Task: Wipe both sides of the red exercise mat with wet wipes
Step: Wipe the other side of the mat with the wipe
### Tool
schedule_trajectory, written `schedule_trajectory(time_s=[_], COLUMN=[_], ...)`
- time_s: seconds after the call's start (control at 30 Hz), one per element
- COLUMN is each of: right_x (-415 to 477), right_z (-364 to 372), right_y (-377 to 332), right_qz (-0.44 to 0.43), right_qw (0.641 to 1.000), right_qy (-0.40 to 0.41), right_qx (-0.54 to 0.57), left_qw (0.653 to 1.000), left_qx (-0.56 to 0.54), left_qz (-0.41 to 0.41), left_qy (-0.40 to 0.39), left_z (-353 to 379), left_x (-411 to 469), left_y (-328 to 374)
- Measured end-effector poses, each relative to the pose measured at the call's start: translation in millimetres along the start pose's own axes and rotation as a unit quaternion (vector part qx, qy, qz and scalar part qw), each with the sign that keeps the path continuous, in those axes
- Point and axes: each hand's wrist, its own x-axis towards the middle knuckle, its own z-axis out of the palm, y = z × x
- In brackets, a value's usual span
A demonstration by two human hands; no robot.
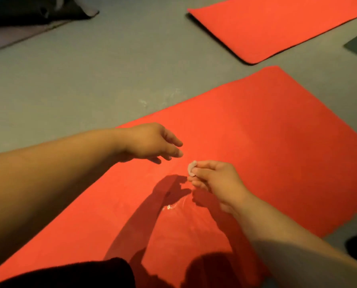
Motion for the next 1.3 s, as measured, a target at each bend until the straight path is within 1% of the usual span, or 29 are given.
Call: schedule_trajectory(time_s=[0.03, 0.1, 0.2, 0.27, 0.37, 0.47, 0.5, 0.57, 0.6, 0.67, 0.73, 0.77, 0.87, 0.93, 1.03, 1.1, 1.17, 1.23, 1.3], right_x=[-14, -42, -82, -103, -130, -152, -156, -166, -170, -178, -187, -191, -199, -203, -205, -206, -204, -201, -197], right_z=[3, 12, 26, 34, 45, 46, 44, 39, 37, 39, 45, 50, 60, 65, 76, 84, 91, 96, 100], right_y=[-20, -52, -88, -103, -113, -121, -122, -125, -126, -128, -131, -133, -138, -139, -138, -137, -140, -144, -148], right_qz=[-0.015, -0.041, -0.080, -0.108, -0.143, -0.161, -0.165, -0.163, -0.158, -0.148, -0.154, -0.162, -0.194, -0.207, -0.220, -0.213, -0.188, -0.154, -0.145], right_qw=[1.000, 0.998, 0.993, 0.990, 0.988, 0.987, 0.986, 0.986, 0.987, 0.989, 0.988, 0.986, 0.979, 0.976, 0.973, 0.974, 0.981, 0.988, 0.989], right_qy=[-0.020, -0.041, -0.043, -0.038, -0.028, -0.006, 0.001, 0.016, 0.021, 0.011, -0.010, -0.019, -0.040, -0.046, -0.043, -0.043, -0.031, -0.018, -0.027], right_qx=[0.010, 0.039, 0.075, 0.080, 0.045, 0.006, -0.009, -0.031, -0.032, -0.021, -0.016, -0.021, -0.035, -0.044, -0.060, -0.058, -0.030, 0.003, 0.015], left_qw=[1.000, 0.999, 0.996, 0.993, 0.983, 0.971, 0.964, 0.950, 0.948, 0.956, 0.963, 0.964, 0.966, 0.965, 0.953, 0.938, 0.927, 0.928, 0.941], left_qx=[-0.014, 0.001, 0.027, 0.019, -0.003, 0.022, 0.011, -0.070, -0.122, -0.195, -0.215, -0.215, -0.205, -0.220, -0.258, -0.297, -0.308, -0.282, -0.229], left_qz=[0.011, 0.032, 0.058, 0.069, 0.077, 0.054, 0.045, 0.032, 0.038, 0.054, 0.069, 0.074, 0.081, 0.067, 0.056, 0.064, 0.097, 0.121, 0.129], left_qy=[0.001, 0.013, 0.057, 0.099, 0.165, 0.234, 0.263, 0.303, 0.292, 0.212, 0.147, 0.138, 0.139, 0.126, 0.150, 0.167, 0.192, 0.212, 0.215], left_z=[-4, -8, -14, -19, -24, -27, -29, -37, -39, -32, -19, -14, -14, -20, -22, -20, -25, -34, -40], left_x=[-12, -37, -75, -100, -132, -154, -159, -172, -179, -194, -202, -204, -213, -221, -222, -222, -221, -222, -224], left_y=[15, 44, 76, 90, 98, 95, 91, 85, 83, 85, 93, 97, 112, 116, 106, 96, 88, 81, 77])
